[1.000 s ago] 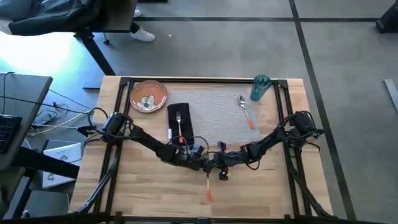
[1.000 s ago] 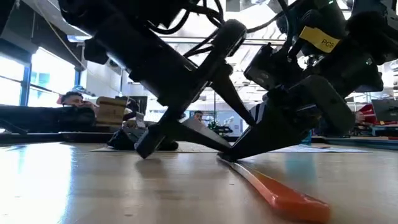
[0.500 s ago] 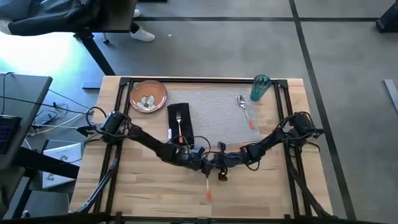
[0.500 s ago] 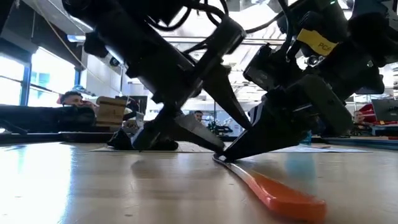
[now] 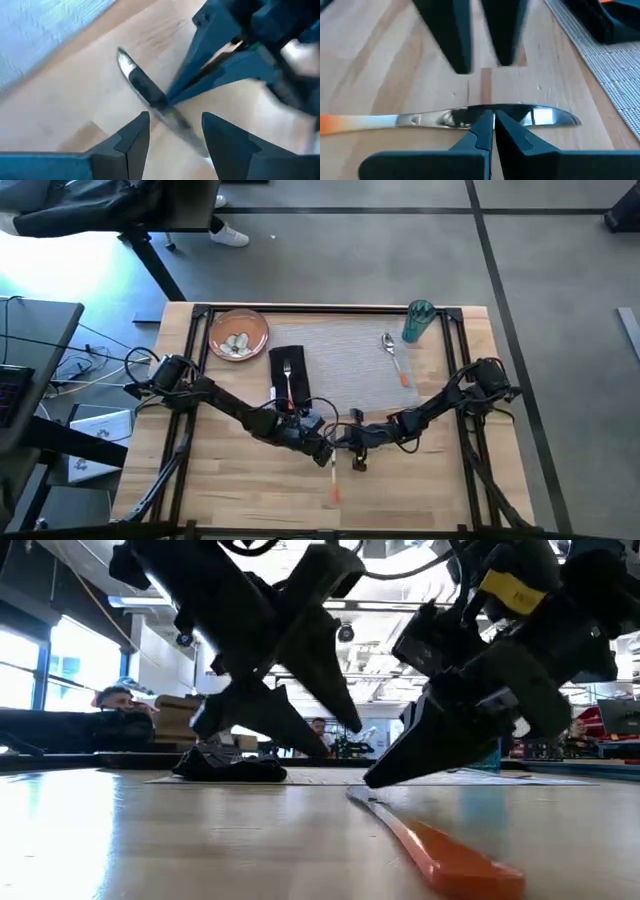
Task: Set table place
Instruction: Put the orange table knife on the gray table mat beside the orange spoon
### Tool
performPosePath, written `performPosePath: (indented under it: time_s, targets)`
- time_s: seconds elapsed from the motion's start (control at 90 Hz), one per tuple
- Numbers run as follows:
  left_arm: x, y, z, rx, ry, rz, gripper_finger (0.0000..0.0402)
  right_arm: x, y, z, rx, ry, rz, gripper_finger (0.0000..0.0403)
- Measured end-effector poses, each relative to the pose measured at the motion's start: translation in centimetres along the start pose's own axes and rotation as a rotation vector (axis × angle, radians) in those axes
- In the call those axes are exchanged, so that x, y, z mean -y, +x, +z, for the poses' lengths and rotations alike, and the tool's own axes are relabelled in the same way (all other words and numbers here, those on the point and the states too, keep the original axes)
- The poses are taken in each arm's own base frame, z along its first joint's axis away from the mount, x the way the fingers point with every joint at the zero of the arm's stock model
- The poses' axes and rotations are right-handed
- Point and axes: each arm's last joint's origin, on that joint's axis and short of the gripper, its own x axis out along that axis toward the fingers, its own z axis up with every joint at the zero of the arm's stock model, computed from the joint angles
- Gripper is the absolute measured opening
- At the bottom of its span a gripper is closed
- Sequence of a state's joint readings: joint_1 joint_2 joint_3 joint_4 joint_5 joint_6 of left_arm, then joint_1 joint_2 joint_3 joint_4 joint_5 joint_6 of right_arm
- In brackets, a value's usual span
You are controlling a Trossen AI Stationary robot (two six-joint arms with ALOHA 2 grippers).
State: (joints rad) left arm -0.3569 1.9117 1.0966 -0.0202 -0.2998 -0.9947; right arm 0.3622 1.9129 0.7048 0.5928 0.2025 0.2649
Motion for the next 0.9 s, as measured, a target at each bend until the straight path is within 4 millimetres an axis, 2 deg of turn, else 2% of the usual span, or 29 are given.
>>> performPosePath:
  time_s: [0.256,0.444,0.544,0.7,0.9]
  targets:
    - [-0.1,0.0,-0.1,0.006,0.724,0.031,0.0162,-0.2,-0.6,0.5,-0.024,0.108,0.055,0.0]
    - [-0.7,1.7,-1.1,-0.036,1.311,0.05,0.0162,-0.3,-0.6,0.4,-0.034,0.196,0.079,0.0]
    - [-0.9,2.7,-1.6,-0.032,1.543,0.06,0.0162,-0.3,-0.6,0.5,-0.036,0.241,0.077,0.0]
    - [-1.0,3.4,-1.4,0.001,1.711,0.056,0.0162,-0.3,-0.6,0.4,-0.041,0.305,0.081,0.0]
    - [-1.5,3.8,-0.5,0.002,1.777,0.01,0.0162,0.0,-0.6,0.2,-0.048,0.317,0.02,0.0]
